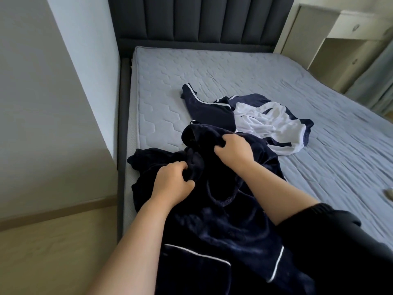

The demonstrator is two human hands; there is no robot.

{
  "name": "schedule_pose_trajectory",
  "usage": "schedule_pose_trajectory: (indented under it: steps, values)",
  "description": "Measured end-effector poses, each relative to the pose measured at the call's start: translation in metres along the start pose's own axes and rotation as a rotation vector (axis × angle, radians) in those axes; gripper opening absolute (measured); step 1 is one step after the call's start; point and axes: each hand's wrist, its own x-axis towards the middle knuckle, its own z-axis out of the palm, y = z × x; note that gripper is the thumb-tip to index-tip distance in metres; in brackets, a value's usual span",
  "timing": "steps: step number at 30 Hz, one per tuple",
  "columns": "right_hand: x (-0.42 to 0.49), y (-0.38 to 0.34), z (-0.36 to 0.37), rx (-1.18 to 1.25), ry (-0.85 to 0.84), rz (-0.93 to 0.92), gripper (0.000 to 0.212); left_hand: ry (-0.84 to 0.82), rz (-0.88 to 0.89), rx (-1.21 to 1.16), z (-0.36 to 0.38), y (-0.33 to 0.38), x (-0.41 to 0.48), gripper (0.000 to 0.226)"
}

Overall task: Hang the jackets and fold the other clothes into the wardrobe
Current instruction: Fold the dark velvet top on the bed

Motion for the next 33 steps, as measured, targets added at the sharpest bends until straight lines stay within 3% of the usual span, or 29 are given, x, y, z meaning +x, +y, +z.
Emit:
schedule_pose_trajectory:
  steps: [2,5,7,9,14,18,20,23,28,31,33]
  values:
    - [0.004,0.016,-0.005,0.134,0.136,0.106,0.01,0.119,-0.039,-0.096,-0.004,-0.004,-0.003,0.01]
    - [0.006,0.056,-0.018,0.448,0.44,0.346,0.015,0.386,-0.196,-0.301,-0.008,-0.009,-0.011,0.01]
    - [0.002,0.09,-0.023,0.579,0.505,0.496,0.017,0.552,-0.339,-0.423,-0.011,-0.015,-0.014,0.015]
    - [-0.007,0.122,-0.022,0.654,0.46,0.62,0.016,0.651,-0.453,-0.5,-0.01,-0.027,-0.017,0.02]
    - [-0.038,0.145,-0.018,0.946,0.164,0.799,0.027,0.602,-0.629,-0.567,0.0,-0.034,-0.033,0.027]
    - [-0.056,0.146,-0.018,1.552,0.061,0.897,0.025,0.68,-0.889,-1.058,-0.012,-0.028,-0.034,0.031]
    - [-0.061,0.145,-0.021,1.673,0.028,0.862,0.042,0.573,-1.03,-1.299,-0.019,-0.03,-0.037,0.022]
    - [-0.063,0.137,-0.032,1.627,-0.056,0.804,0.059,0.344,-1.028,-1.335,-0.025,-0.031,-0.042,0.036]
    - [-0.057,0.119,-0.044,1.534,-0.082,0.713,0.012,0.023,-0.972,-1.381,-0.027,-0.023,-0.048,0.019]
    - [-0.062,0.13,-0.057,1.654,0.054,0.656,0.019,-0.099,-0.917,-1.485,-0.026,-0.024,-0.058,0.035]
    - [-0.075,0.145,-0.049,1.589,0.075,0.753,0.019,-0.111,-0.972,-1.441,-0.022,-0.031,-0.065,0.045]
